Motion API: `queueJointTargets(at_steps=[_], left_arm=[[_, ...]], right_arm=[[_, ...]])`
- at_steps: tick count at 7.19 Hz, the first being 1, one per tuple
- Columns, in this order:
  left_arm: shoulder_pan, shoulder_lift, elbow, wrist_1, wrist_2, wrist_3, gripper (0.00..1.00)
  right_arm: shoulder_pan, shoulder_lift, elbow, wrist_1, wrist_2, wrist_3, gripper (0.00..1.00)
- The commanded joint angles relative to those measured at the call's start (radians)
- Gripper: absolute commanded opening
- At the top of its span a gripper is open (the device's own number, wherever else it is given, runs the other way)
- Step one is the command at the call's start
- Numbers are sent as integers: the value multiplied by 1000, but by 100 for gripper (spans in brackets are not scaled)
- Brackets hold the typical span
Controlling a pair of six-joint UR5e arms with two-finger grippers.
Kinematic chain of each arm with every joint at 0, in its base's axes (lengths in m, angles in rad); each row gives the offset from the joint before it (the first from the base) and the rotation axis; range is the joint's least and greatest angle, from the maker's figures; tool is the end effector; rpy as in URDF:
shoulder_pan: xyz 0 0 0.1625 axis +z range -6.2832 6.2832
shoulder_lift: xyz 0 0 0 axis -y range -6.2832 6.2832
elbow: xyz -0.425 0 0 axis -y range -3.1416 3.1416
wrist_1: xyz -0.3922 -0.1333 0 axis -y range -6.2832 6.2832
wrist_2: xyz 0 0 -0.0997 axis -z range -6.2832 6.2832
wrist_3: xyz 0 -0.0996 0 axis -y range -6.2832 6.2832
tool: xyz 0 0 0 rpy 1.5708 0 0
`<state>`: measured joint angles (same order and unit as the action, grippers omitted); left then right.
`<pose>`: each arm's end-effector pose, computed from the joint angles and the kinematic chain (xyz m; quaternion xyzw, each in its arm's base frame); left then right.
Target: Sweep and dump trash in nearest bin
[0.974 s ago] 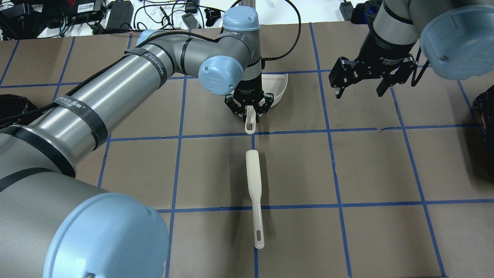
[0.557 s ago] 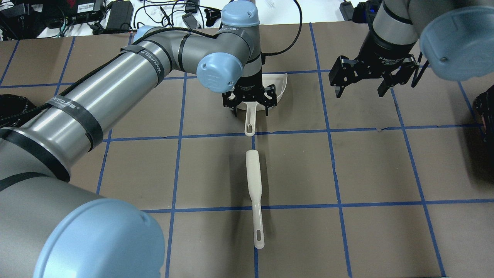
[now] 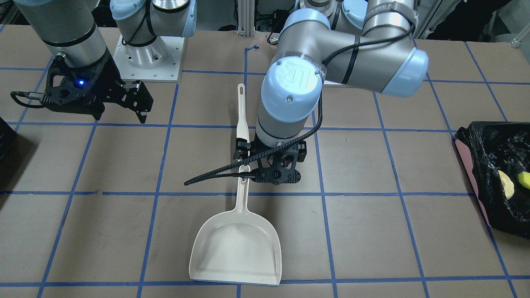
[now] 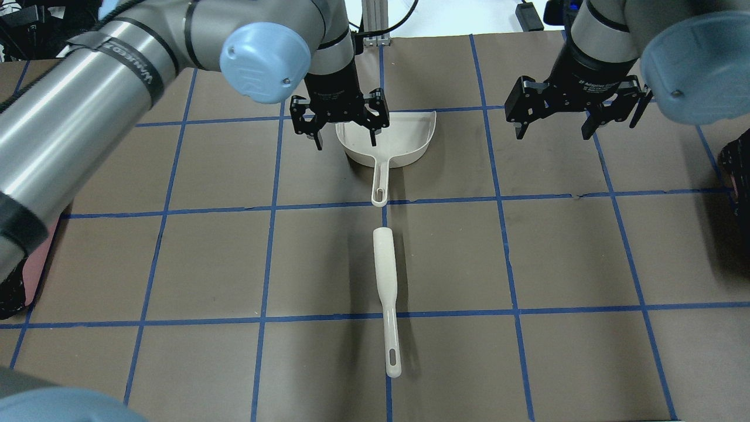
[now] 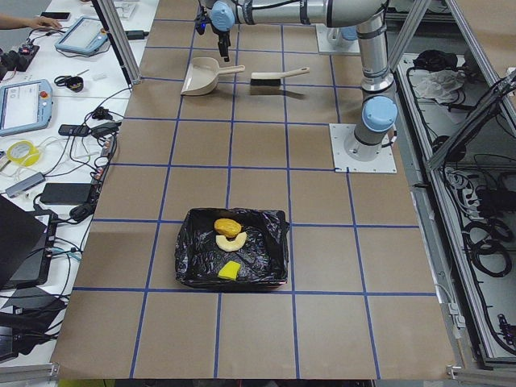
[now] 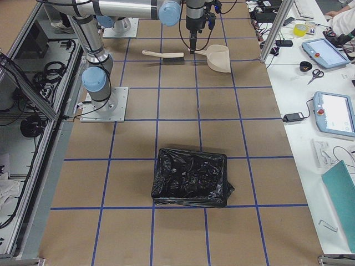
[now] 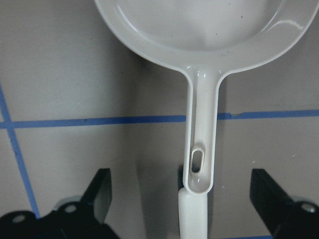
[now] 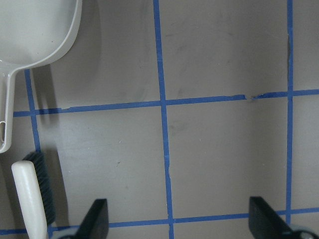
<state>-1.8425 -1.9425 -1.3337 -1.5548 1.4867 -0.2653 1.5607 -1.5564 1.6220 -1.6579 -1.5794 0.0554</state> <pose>-0.3056 -0.5691 0.3955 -0.0007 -0.9974 -0.0682 0.0247 0.1274 -0.5006 0.4643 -0.0328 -0.9994 0.0108 0.0041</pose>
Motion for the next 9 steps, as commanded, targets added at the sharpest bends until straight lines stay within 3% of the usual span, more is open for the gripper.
queueJointTargets(at_steps=[1, 3, 5, 8, 9], left_arm=[[5, 162, -27, -129, 4, 2, 100], [22, 325, -173, -136, 24, 20, 100], [72, 420, -324, -122, 23, 32, 100], [219, 476, -325, -13, 21, 283, 100], [250, 476, -311, 2, 23, 288, 100]], right_arm=[[31, -2, 7, -2, -2, 10, 100], [42, -1, 7, -3, 2, 0, 100], [39, 2, 10, -5, -10, -5, 100], [39, 1, 12, -3, -5, -3, 100], [39, 1, 10, -5, -5, -3, 100]])
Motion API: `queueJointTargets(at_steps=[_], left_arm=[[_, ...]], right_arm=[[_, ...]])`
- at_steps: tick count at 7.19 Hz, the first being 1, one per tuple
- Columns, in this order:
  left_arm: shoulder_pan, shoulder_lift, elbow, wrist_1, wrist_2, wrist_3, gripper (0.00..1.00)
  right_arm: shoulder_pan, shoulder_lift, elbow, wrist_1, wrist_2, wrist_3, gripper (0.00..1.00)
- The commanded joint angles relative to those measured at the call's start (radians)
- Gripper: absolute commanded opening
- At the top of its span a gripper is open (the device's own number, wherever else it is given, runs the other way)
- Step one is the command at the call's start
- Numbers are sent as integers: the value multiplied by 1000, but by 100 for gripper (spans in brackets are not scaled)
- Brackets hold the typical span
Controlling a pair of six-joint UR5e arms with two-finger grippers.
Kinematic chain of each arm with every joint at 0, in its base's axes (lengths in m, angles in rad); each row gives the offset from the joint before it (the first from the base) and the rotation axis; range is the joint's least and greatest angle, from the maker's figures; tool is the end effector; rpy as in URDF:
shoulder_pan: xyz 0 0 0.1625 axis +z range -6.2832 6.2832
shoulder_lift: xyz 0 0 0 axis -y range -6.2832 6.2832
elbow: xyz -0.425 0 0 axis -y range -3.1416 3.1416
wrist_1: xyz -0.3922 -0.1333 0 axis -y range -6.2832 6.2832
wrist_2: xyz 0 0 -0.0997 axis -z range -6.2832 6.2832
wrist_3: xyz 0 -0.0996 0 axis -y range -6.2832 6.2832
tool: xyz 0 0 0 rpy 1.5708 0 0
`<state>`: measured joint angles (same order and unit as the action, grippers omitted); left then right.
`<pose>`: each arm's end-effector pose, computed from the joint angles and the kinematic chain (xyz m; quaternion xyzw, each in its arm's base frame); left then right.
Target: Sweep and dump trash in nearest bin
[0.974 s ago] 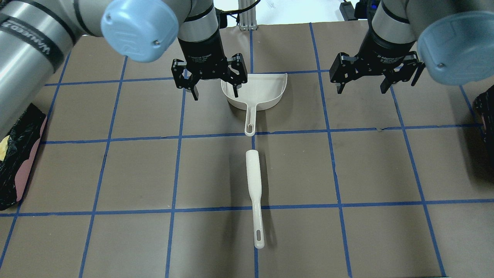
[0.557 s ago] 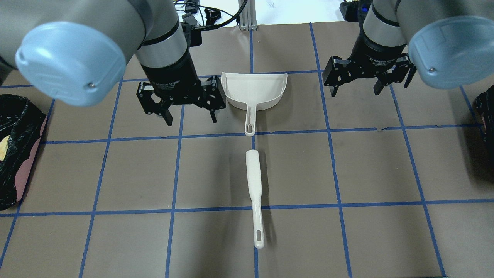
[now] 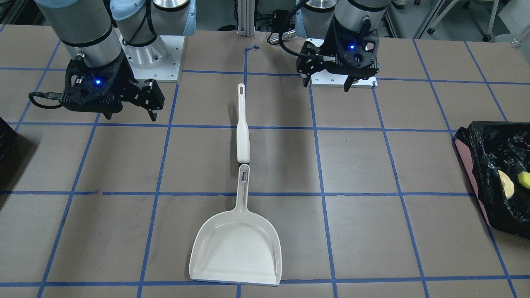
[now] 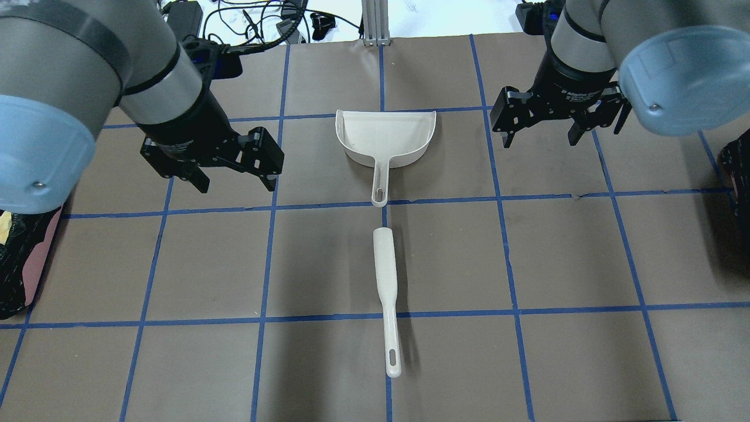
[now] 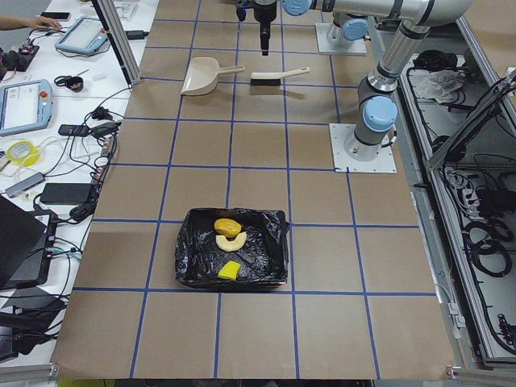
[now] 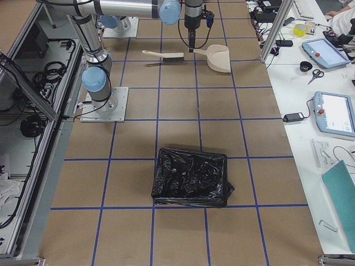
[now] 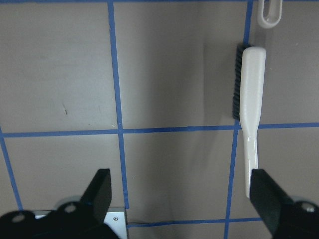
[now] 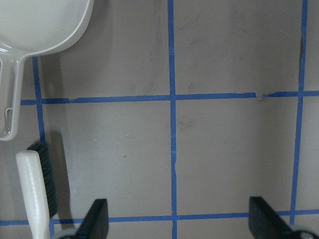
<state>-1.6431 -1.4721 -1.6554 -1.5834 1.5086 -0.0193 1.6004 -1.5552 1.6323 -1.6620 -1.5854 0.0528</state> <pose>-0.1716 -0.4389 0.4917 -0.0265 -0.9992 -0.0007 0.0311 0.1466 -0.4946 0.4591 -0.0116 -0.9999 0.0073 0.0070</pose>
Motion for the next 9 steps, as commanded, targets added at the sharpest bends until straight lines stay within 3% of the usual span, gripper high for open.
queueJointTargets(at_steps=[1, 9], left_arm=[[55, -6, 23, 57, -1, 42, 100], [54, -8, 25, 82, 4, 42, 100]], right_arm=[[1, 0, 1, 1, 1, 1, 100], [1, -8, 3, 1, -4, 1, 100]])
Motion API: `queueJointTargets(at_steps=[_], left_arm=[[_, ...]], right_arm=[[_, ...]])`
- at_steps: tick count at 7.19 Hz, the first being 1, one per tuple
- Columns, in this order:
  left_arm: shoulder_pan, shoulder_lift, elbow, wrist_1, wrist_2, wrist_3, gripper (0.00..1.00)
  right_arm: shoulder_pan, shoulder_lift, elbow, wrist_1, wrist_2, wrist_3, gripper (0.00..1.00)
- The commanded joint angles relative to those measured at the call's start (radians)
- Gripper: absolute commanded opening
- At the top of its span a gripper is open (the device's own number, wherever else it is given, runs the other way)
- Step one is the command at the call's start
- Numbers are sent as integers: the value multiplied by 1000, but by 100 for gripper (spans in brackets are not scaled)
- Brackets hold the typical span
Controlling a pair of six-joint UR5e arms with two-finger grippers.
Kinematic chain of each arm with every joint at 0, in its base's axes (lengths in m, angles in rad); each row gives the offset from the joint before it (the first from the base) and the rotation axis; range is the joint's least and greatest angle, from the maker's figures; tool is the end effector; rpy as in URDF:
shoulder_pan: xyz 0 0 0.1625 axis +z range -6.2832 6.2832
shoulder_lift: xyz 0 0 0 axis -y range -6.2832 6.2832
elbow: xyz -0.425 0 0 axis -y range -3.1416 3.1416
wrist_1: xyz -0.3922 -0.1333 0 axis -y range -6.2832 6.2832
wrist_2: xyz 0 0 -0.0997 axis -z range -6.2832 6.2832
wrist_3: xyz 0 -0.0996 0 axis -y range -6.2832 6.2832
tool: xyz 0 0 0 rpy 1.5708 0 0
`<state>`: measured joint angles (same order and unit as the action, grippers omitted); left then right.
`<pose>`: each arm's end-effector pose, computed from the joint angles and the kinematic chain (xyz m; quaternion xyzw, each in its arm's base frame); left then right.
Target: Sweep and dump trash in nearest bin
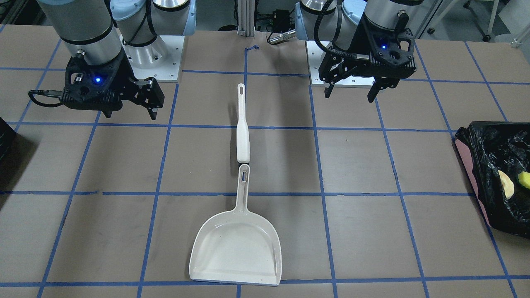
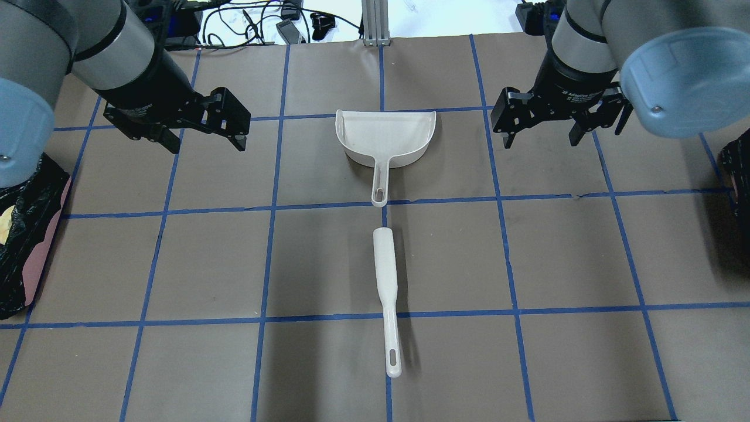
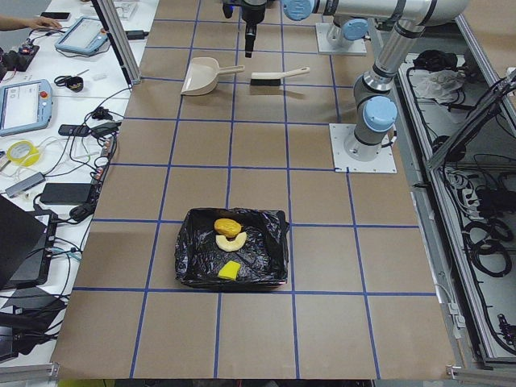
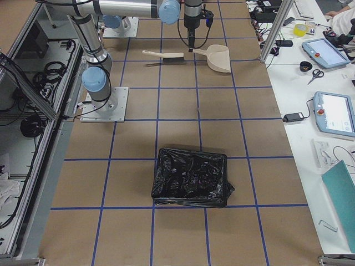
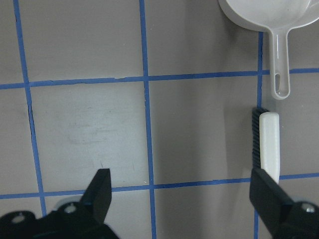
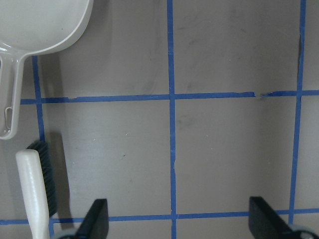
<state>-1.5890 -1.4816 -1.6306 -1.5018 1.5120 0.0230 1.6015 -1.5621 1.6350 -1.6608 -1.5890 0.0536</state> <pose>-0.1476 -0.4605 0.5082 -0.0220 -0.9981 0.0492 0.0292 0.1467 -0.4920 0.4611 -0.0115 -0.9999 0.0089 0.0087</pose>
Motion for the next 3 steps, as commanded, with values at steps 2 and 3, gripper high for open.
queueJointTargets(at_steps=[2, 3], left_arm=[[0, 3, 0, -2, 2, 0, 100], [0, 3, 0, -2, 2, 0, 100]], right_arm=[[0, -1, 0, -1, 3, 2, 100], [0, -1, 0, -1, 0, 2, 100]])
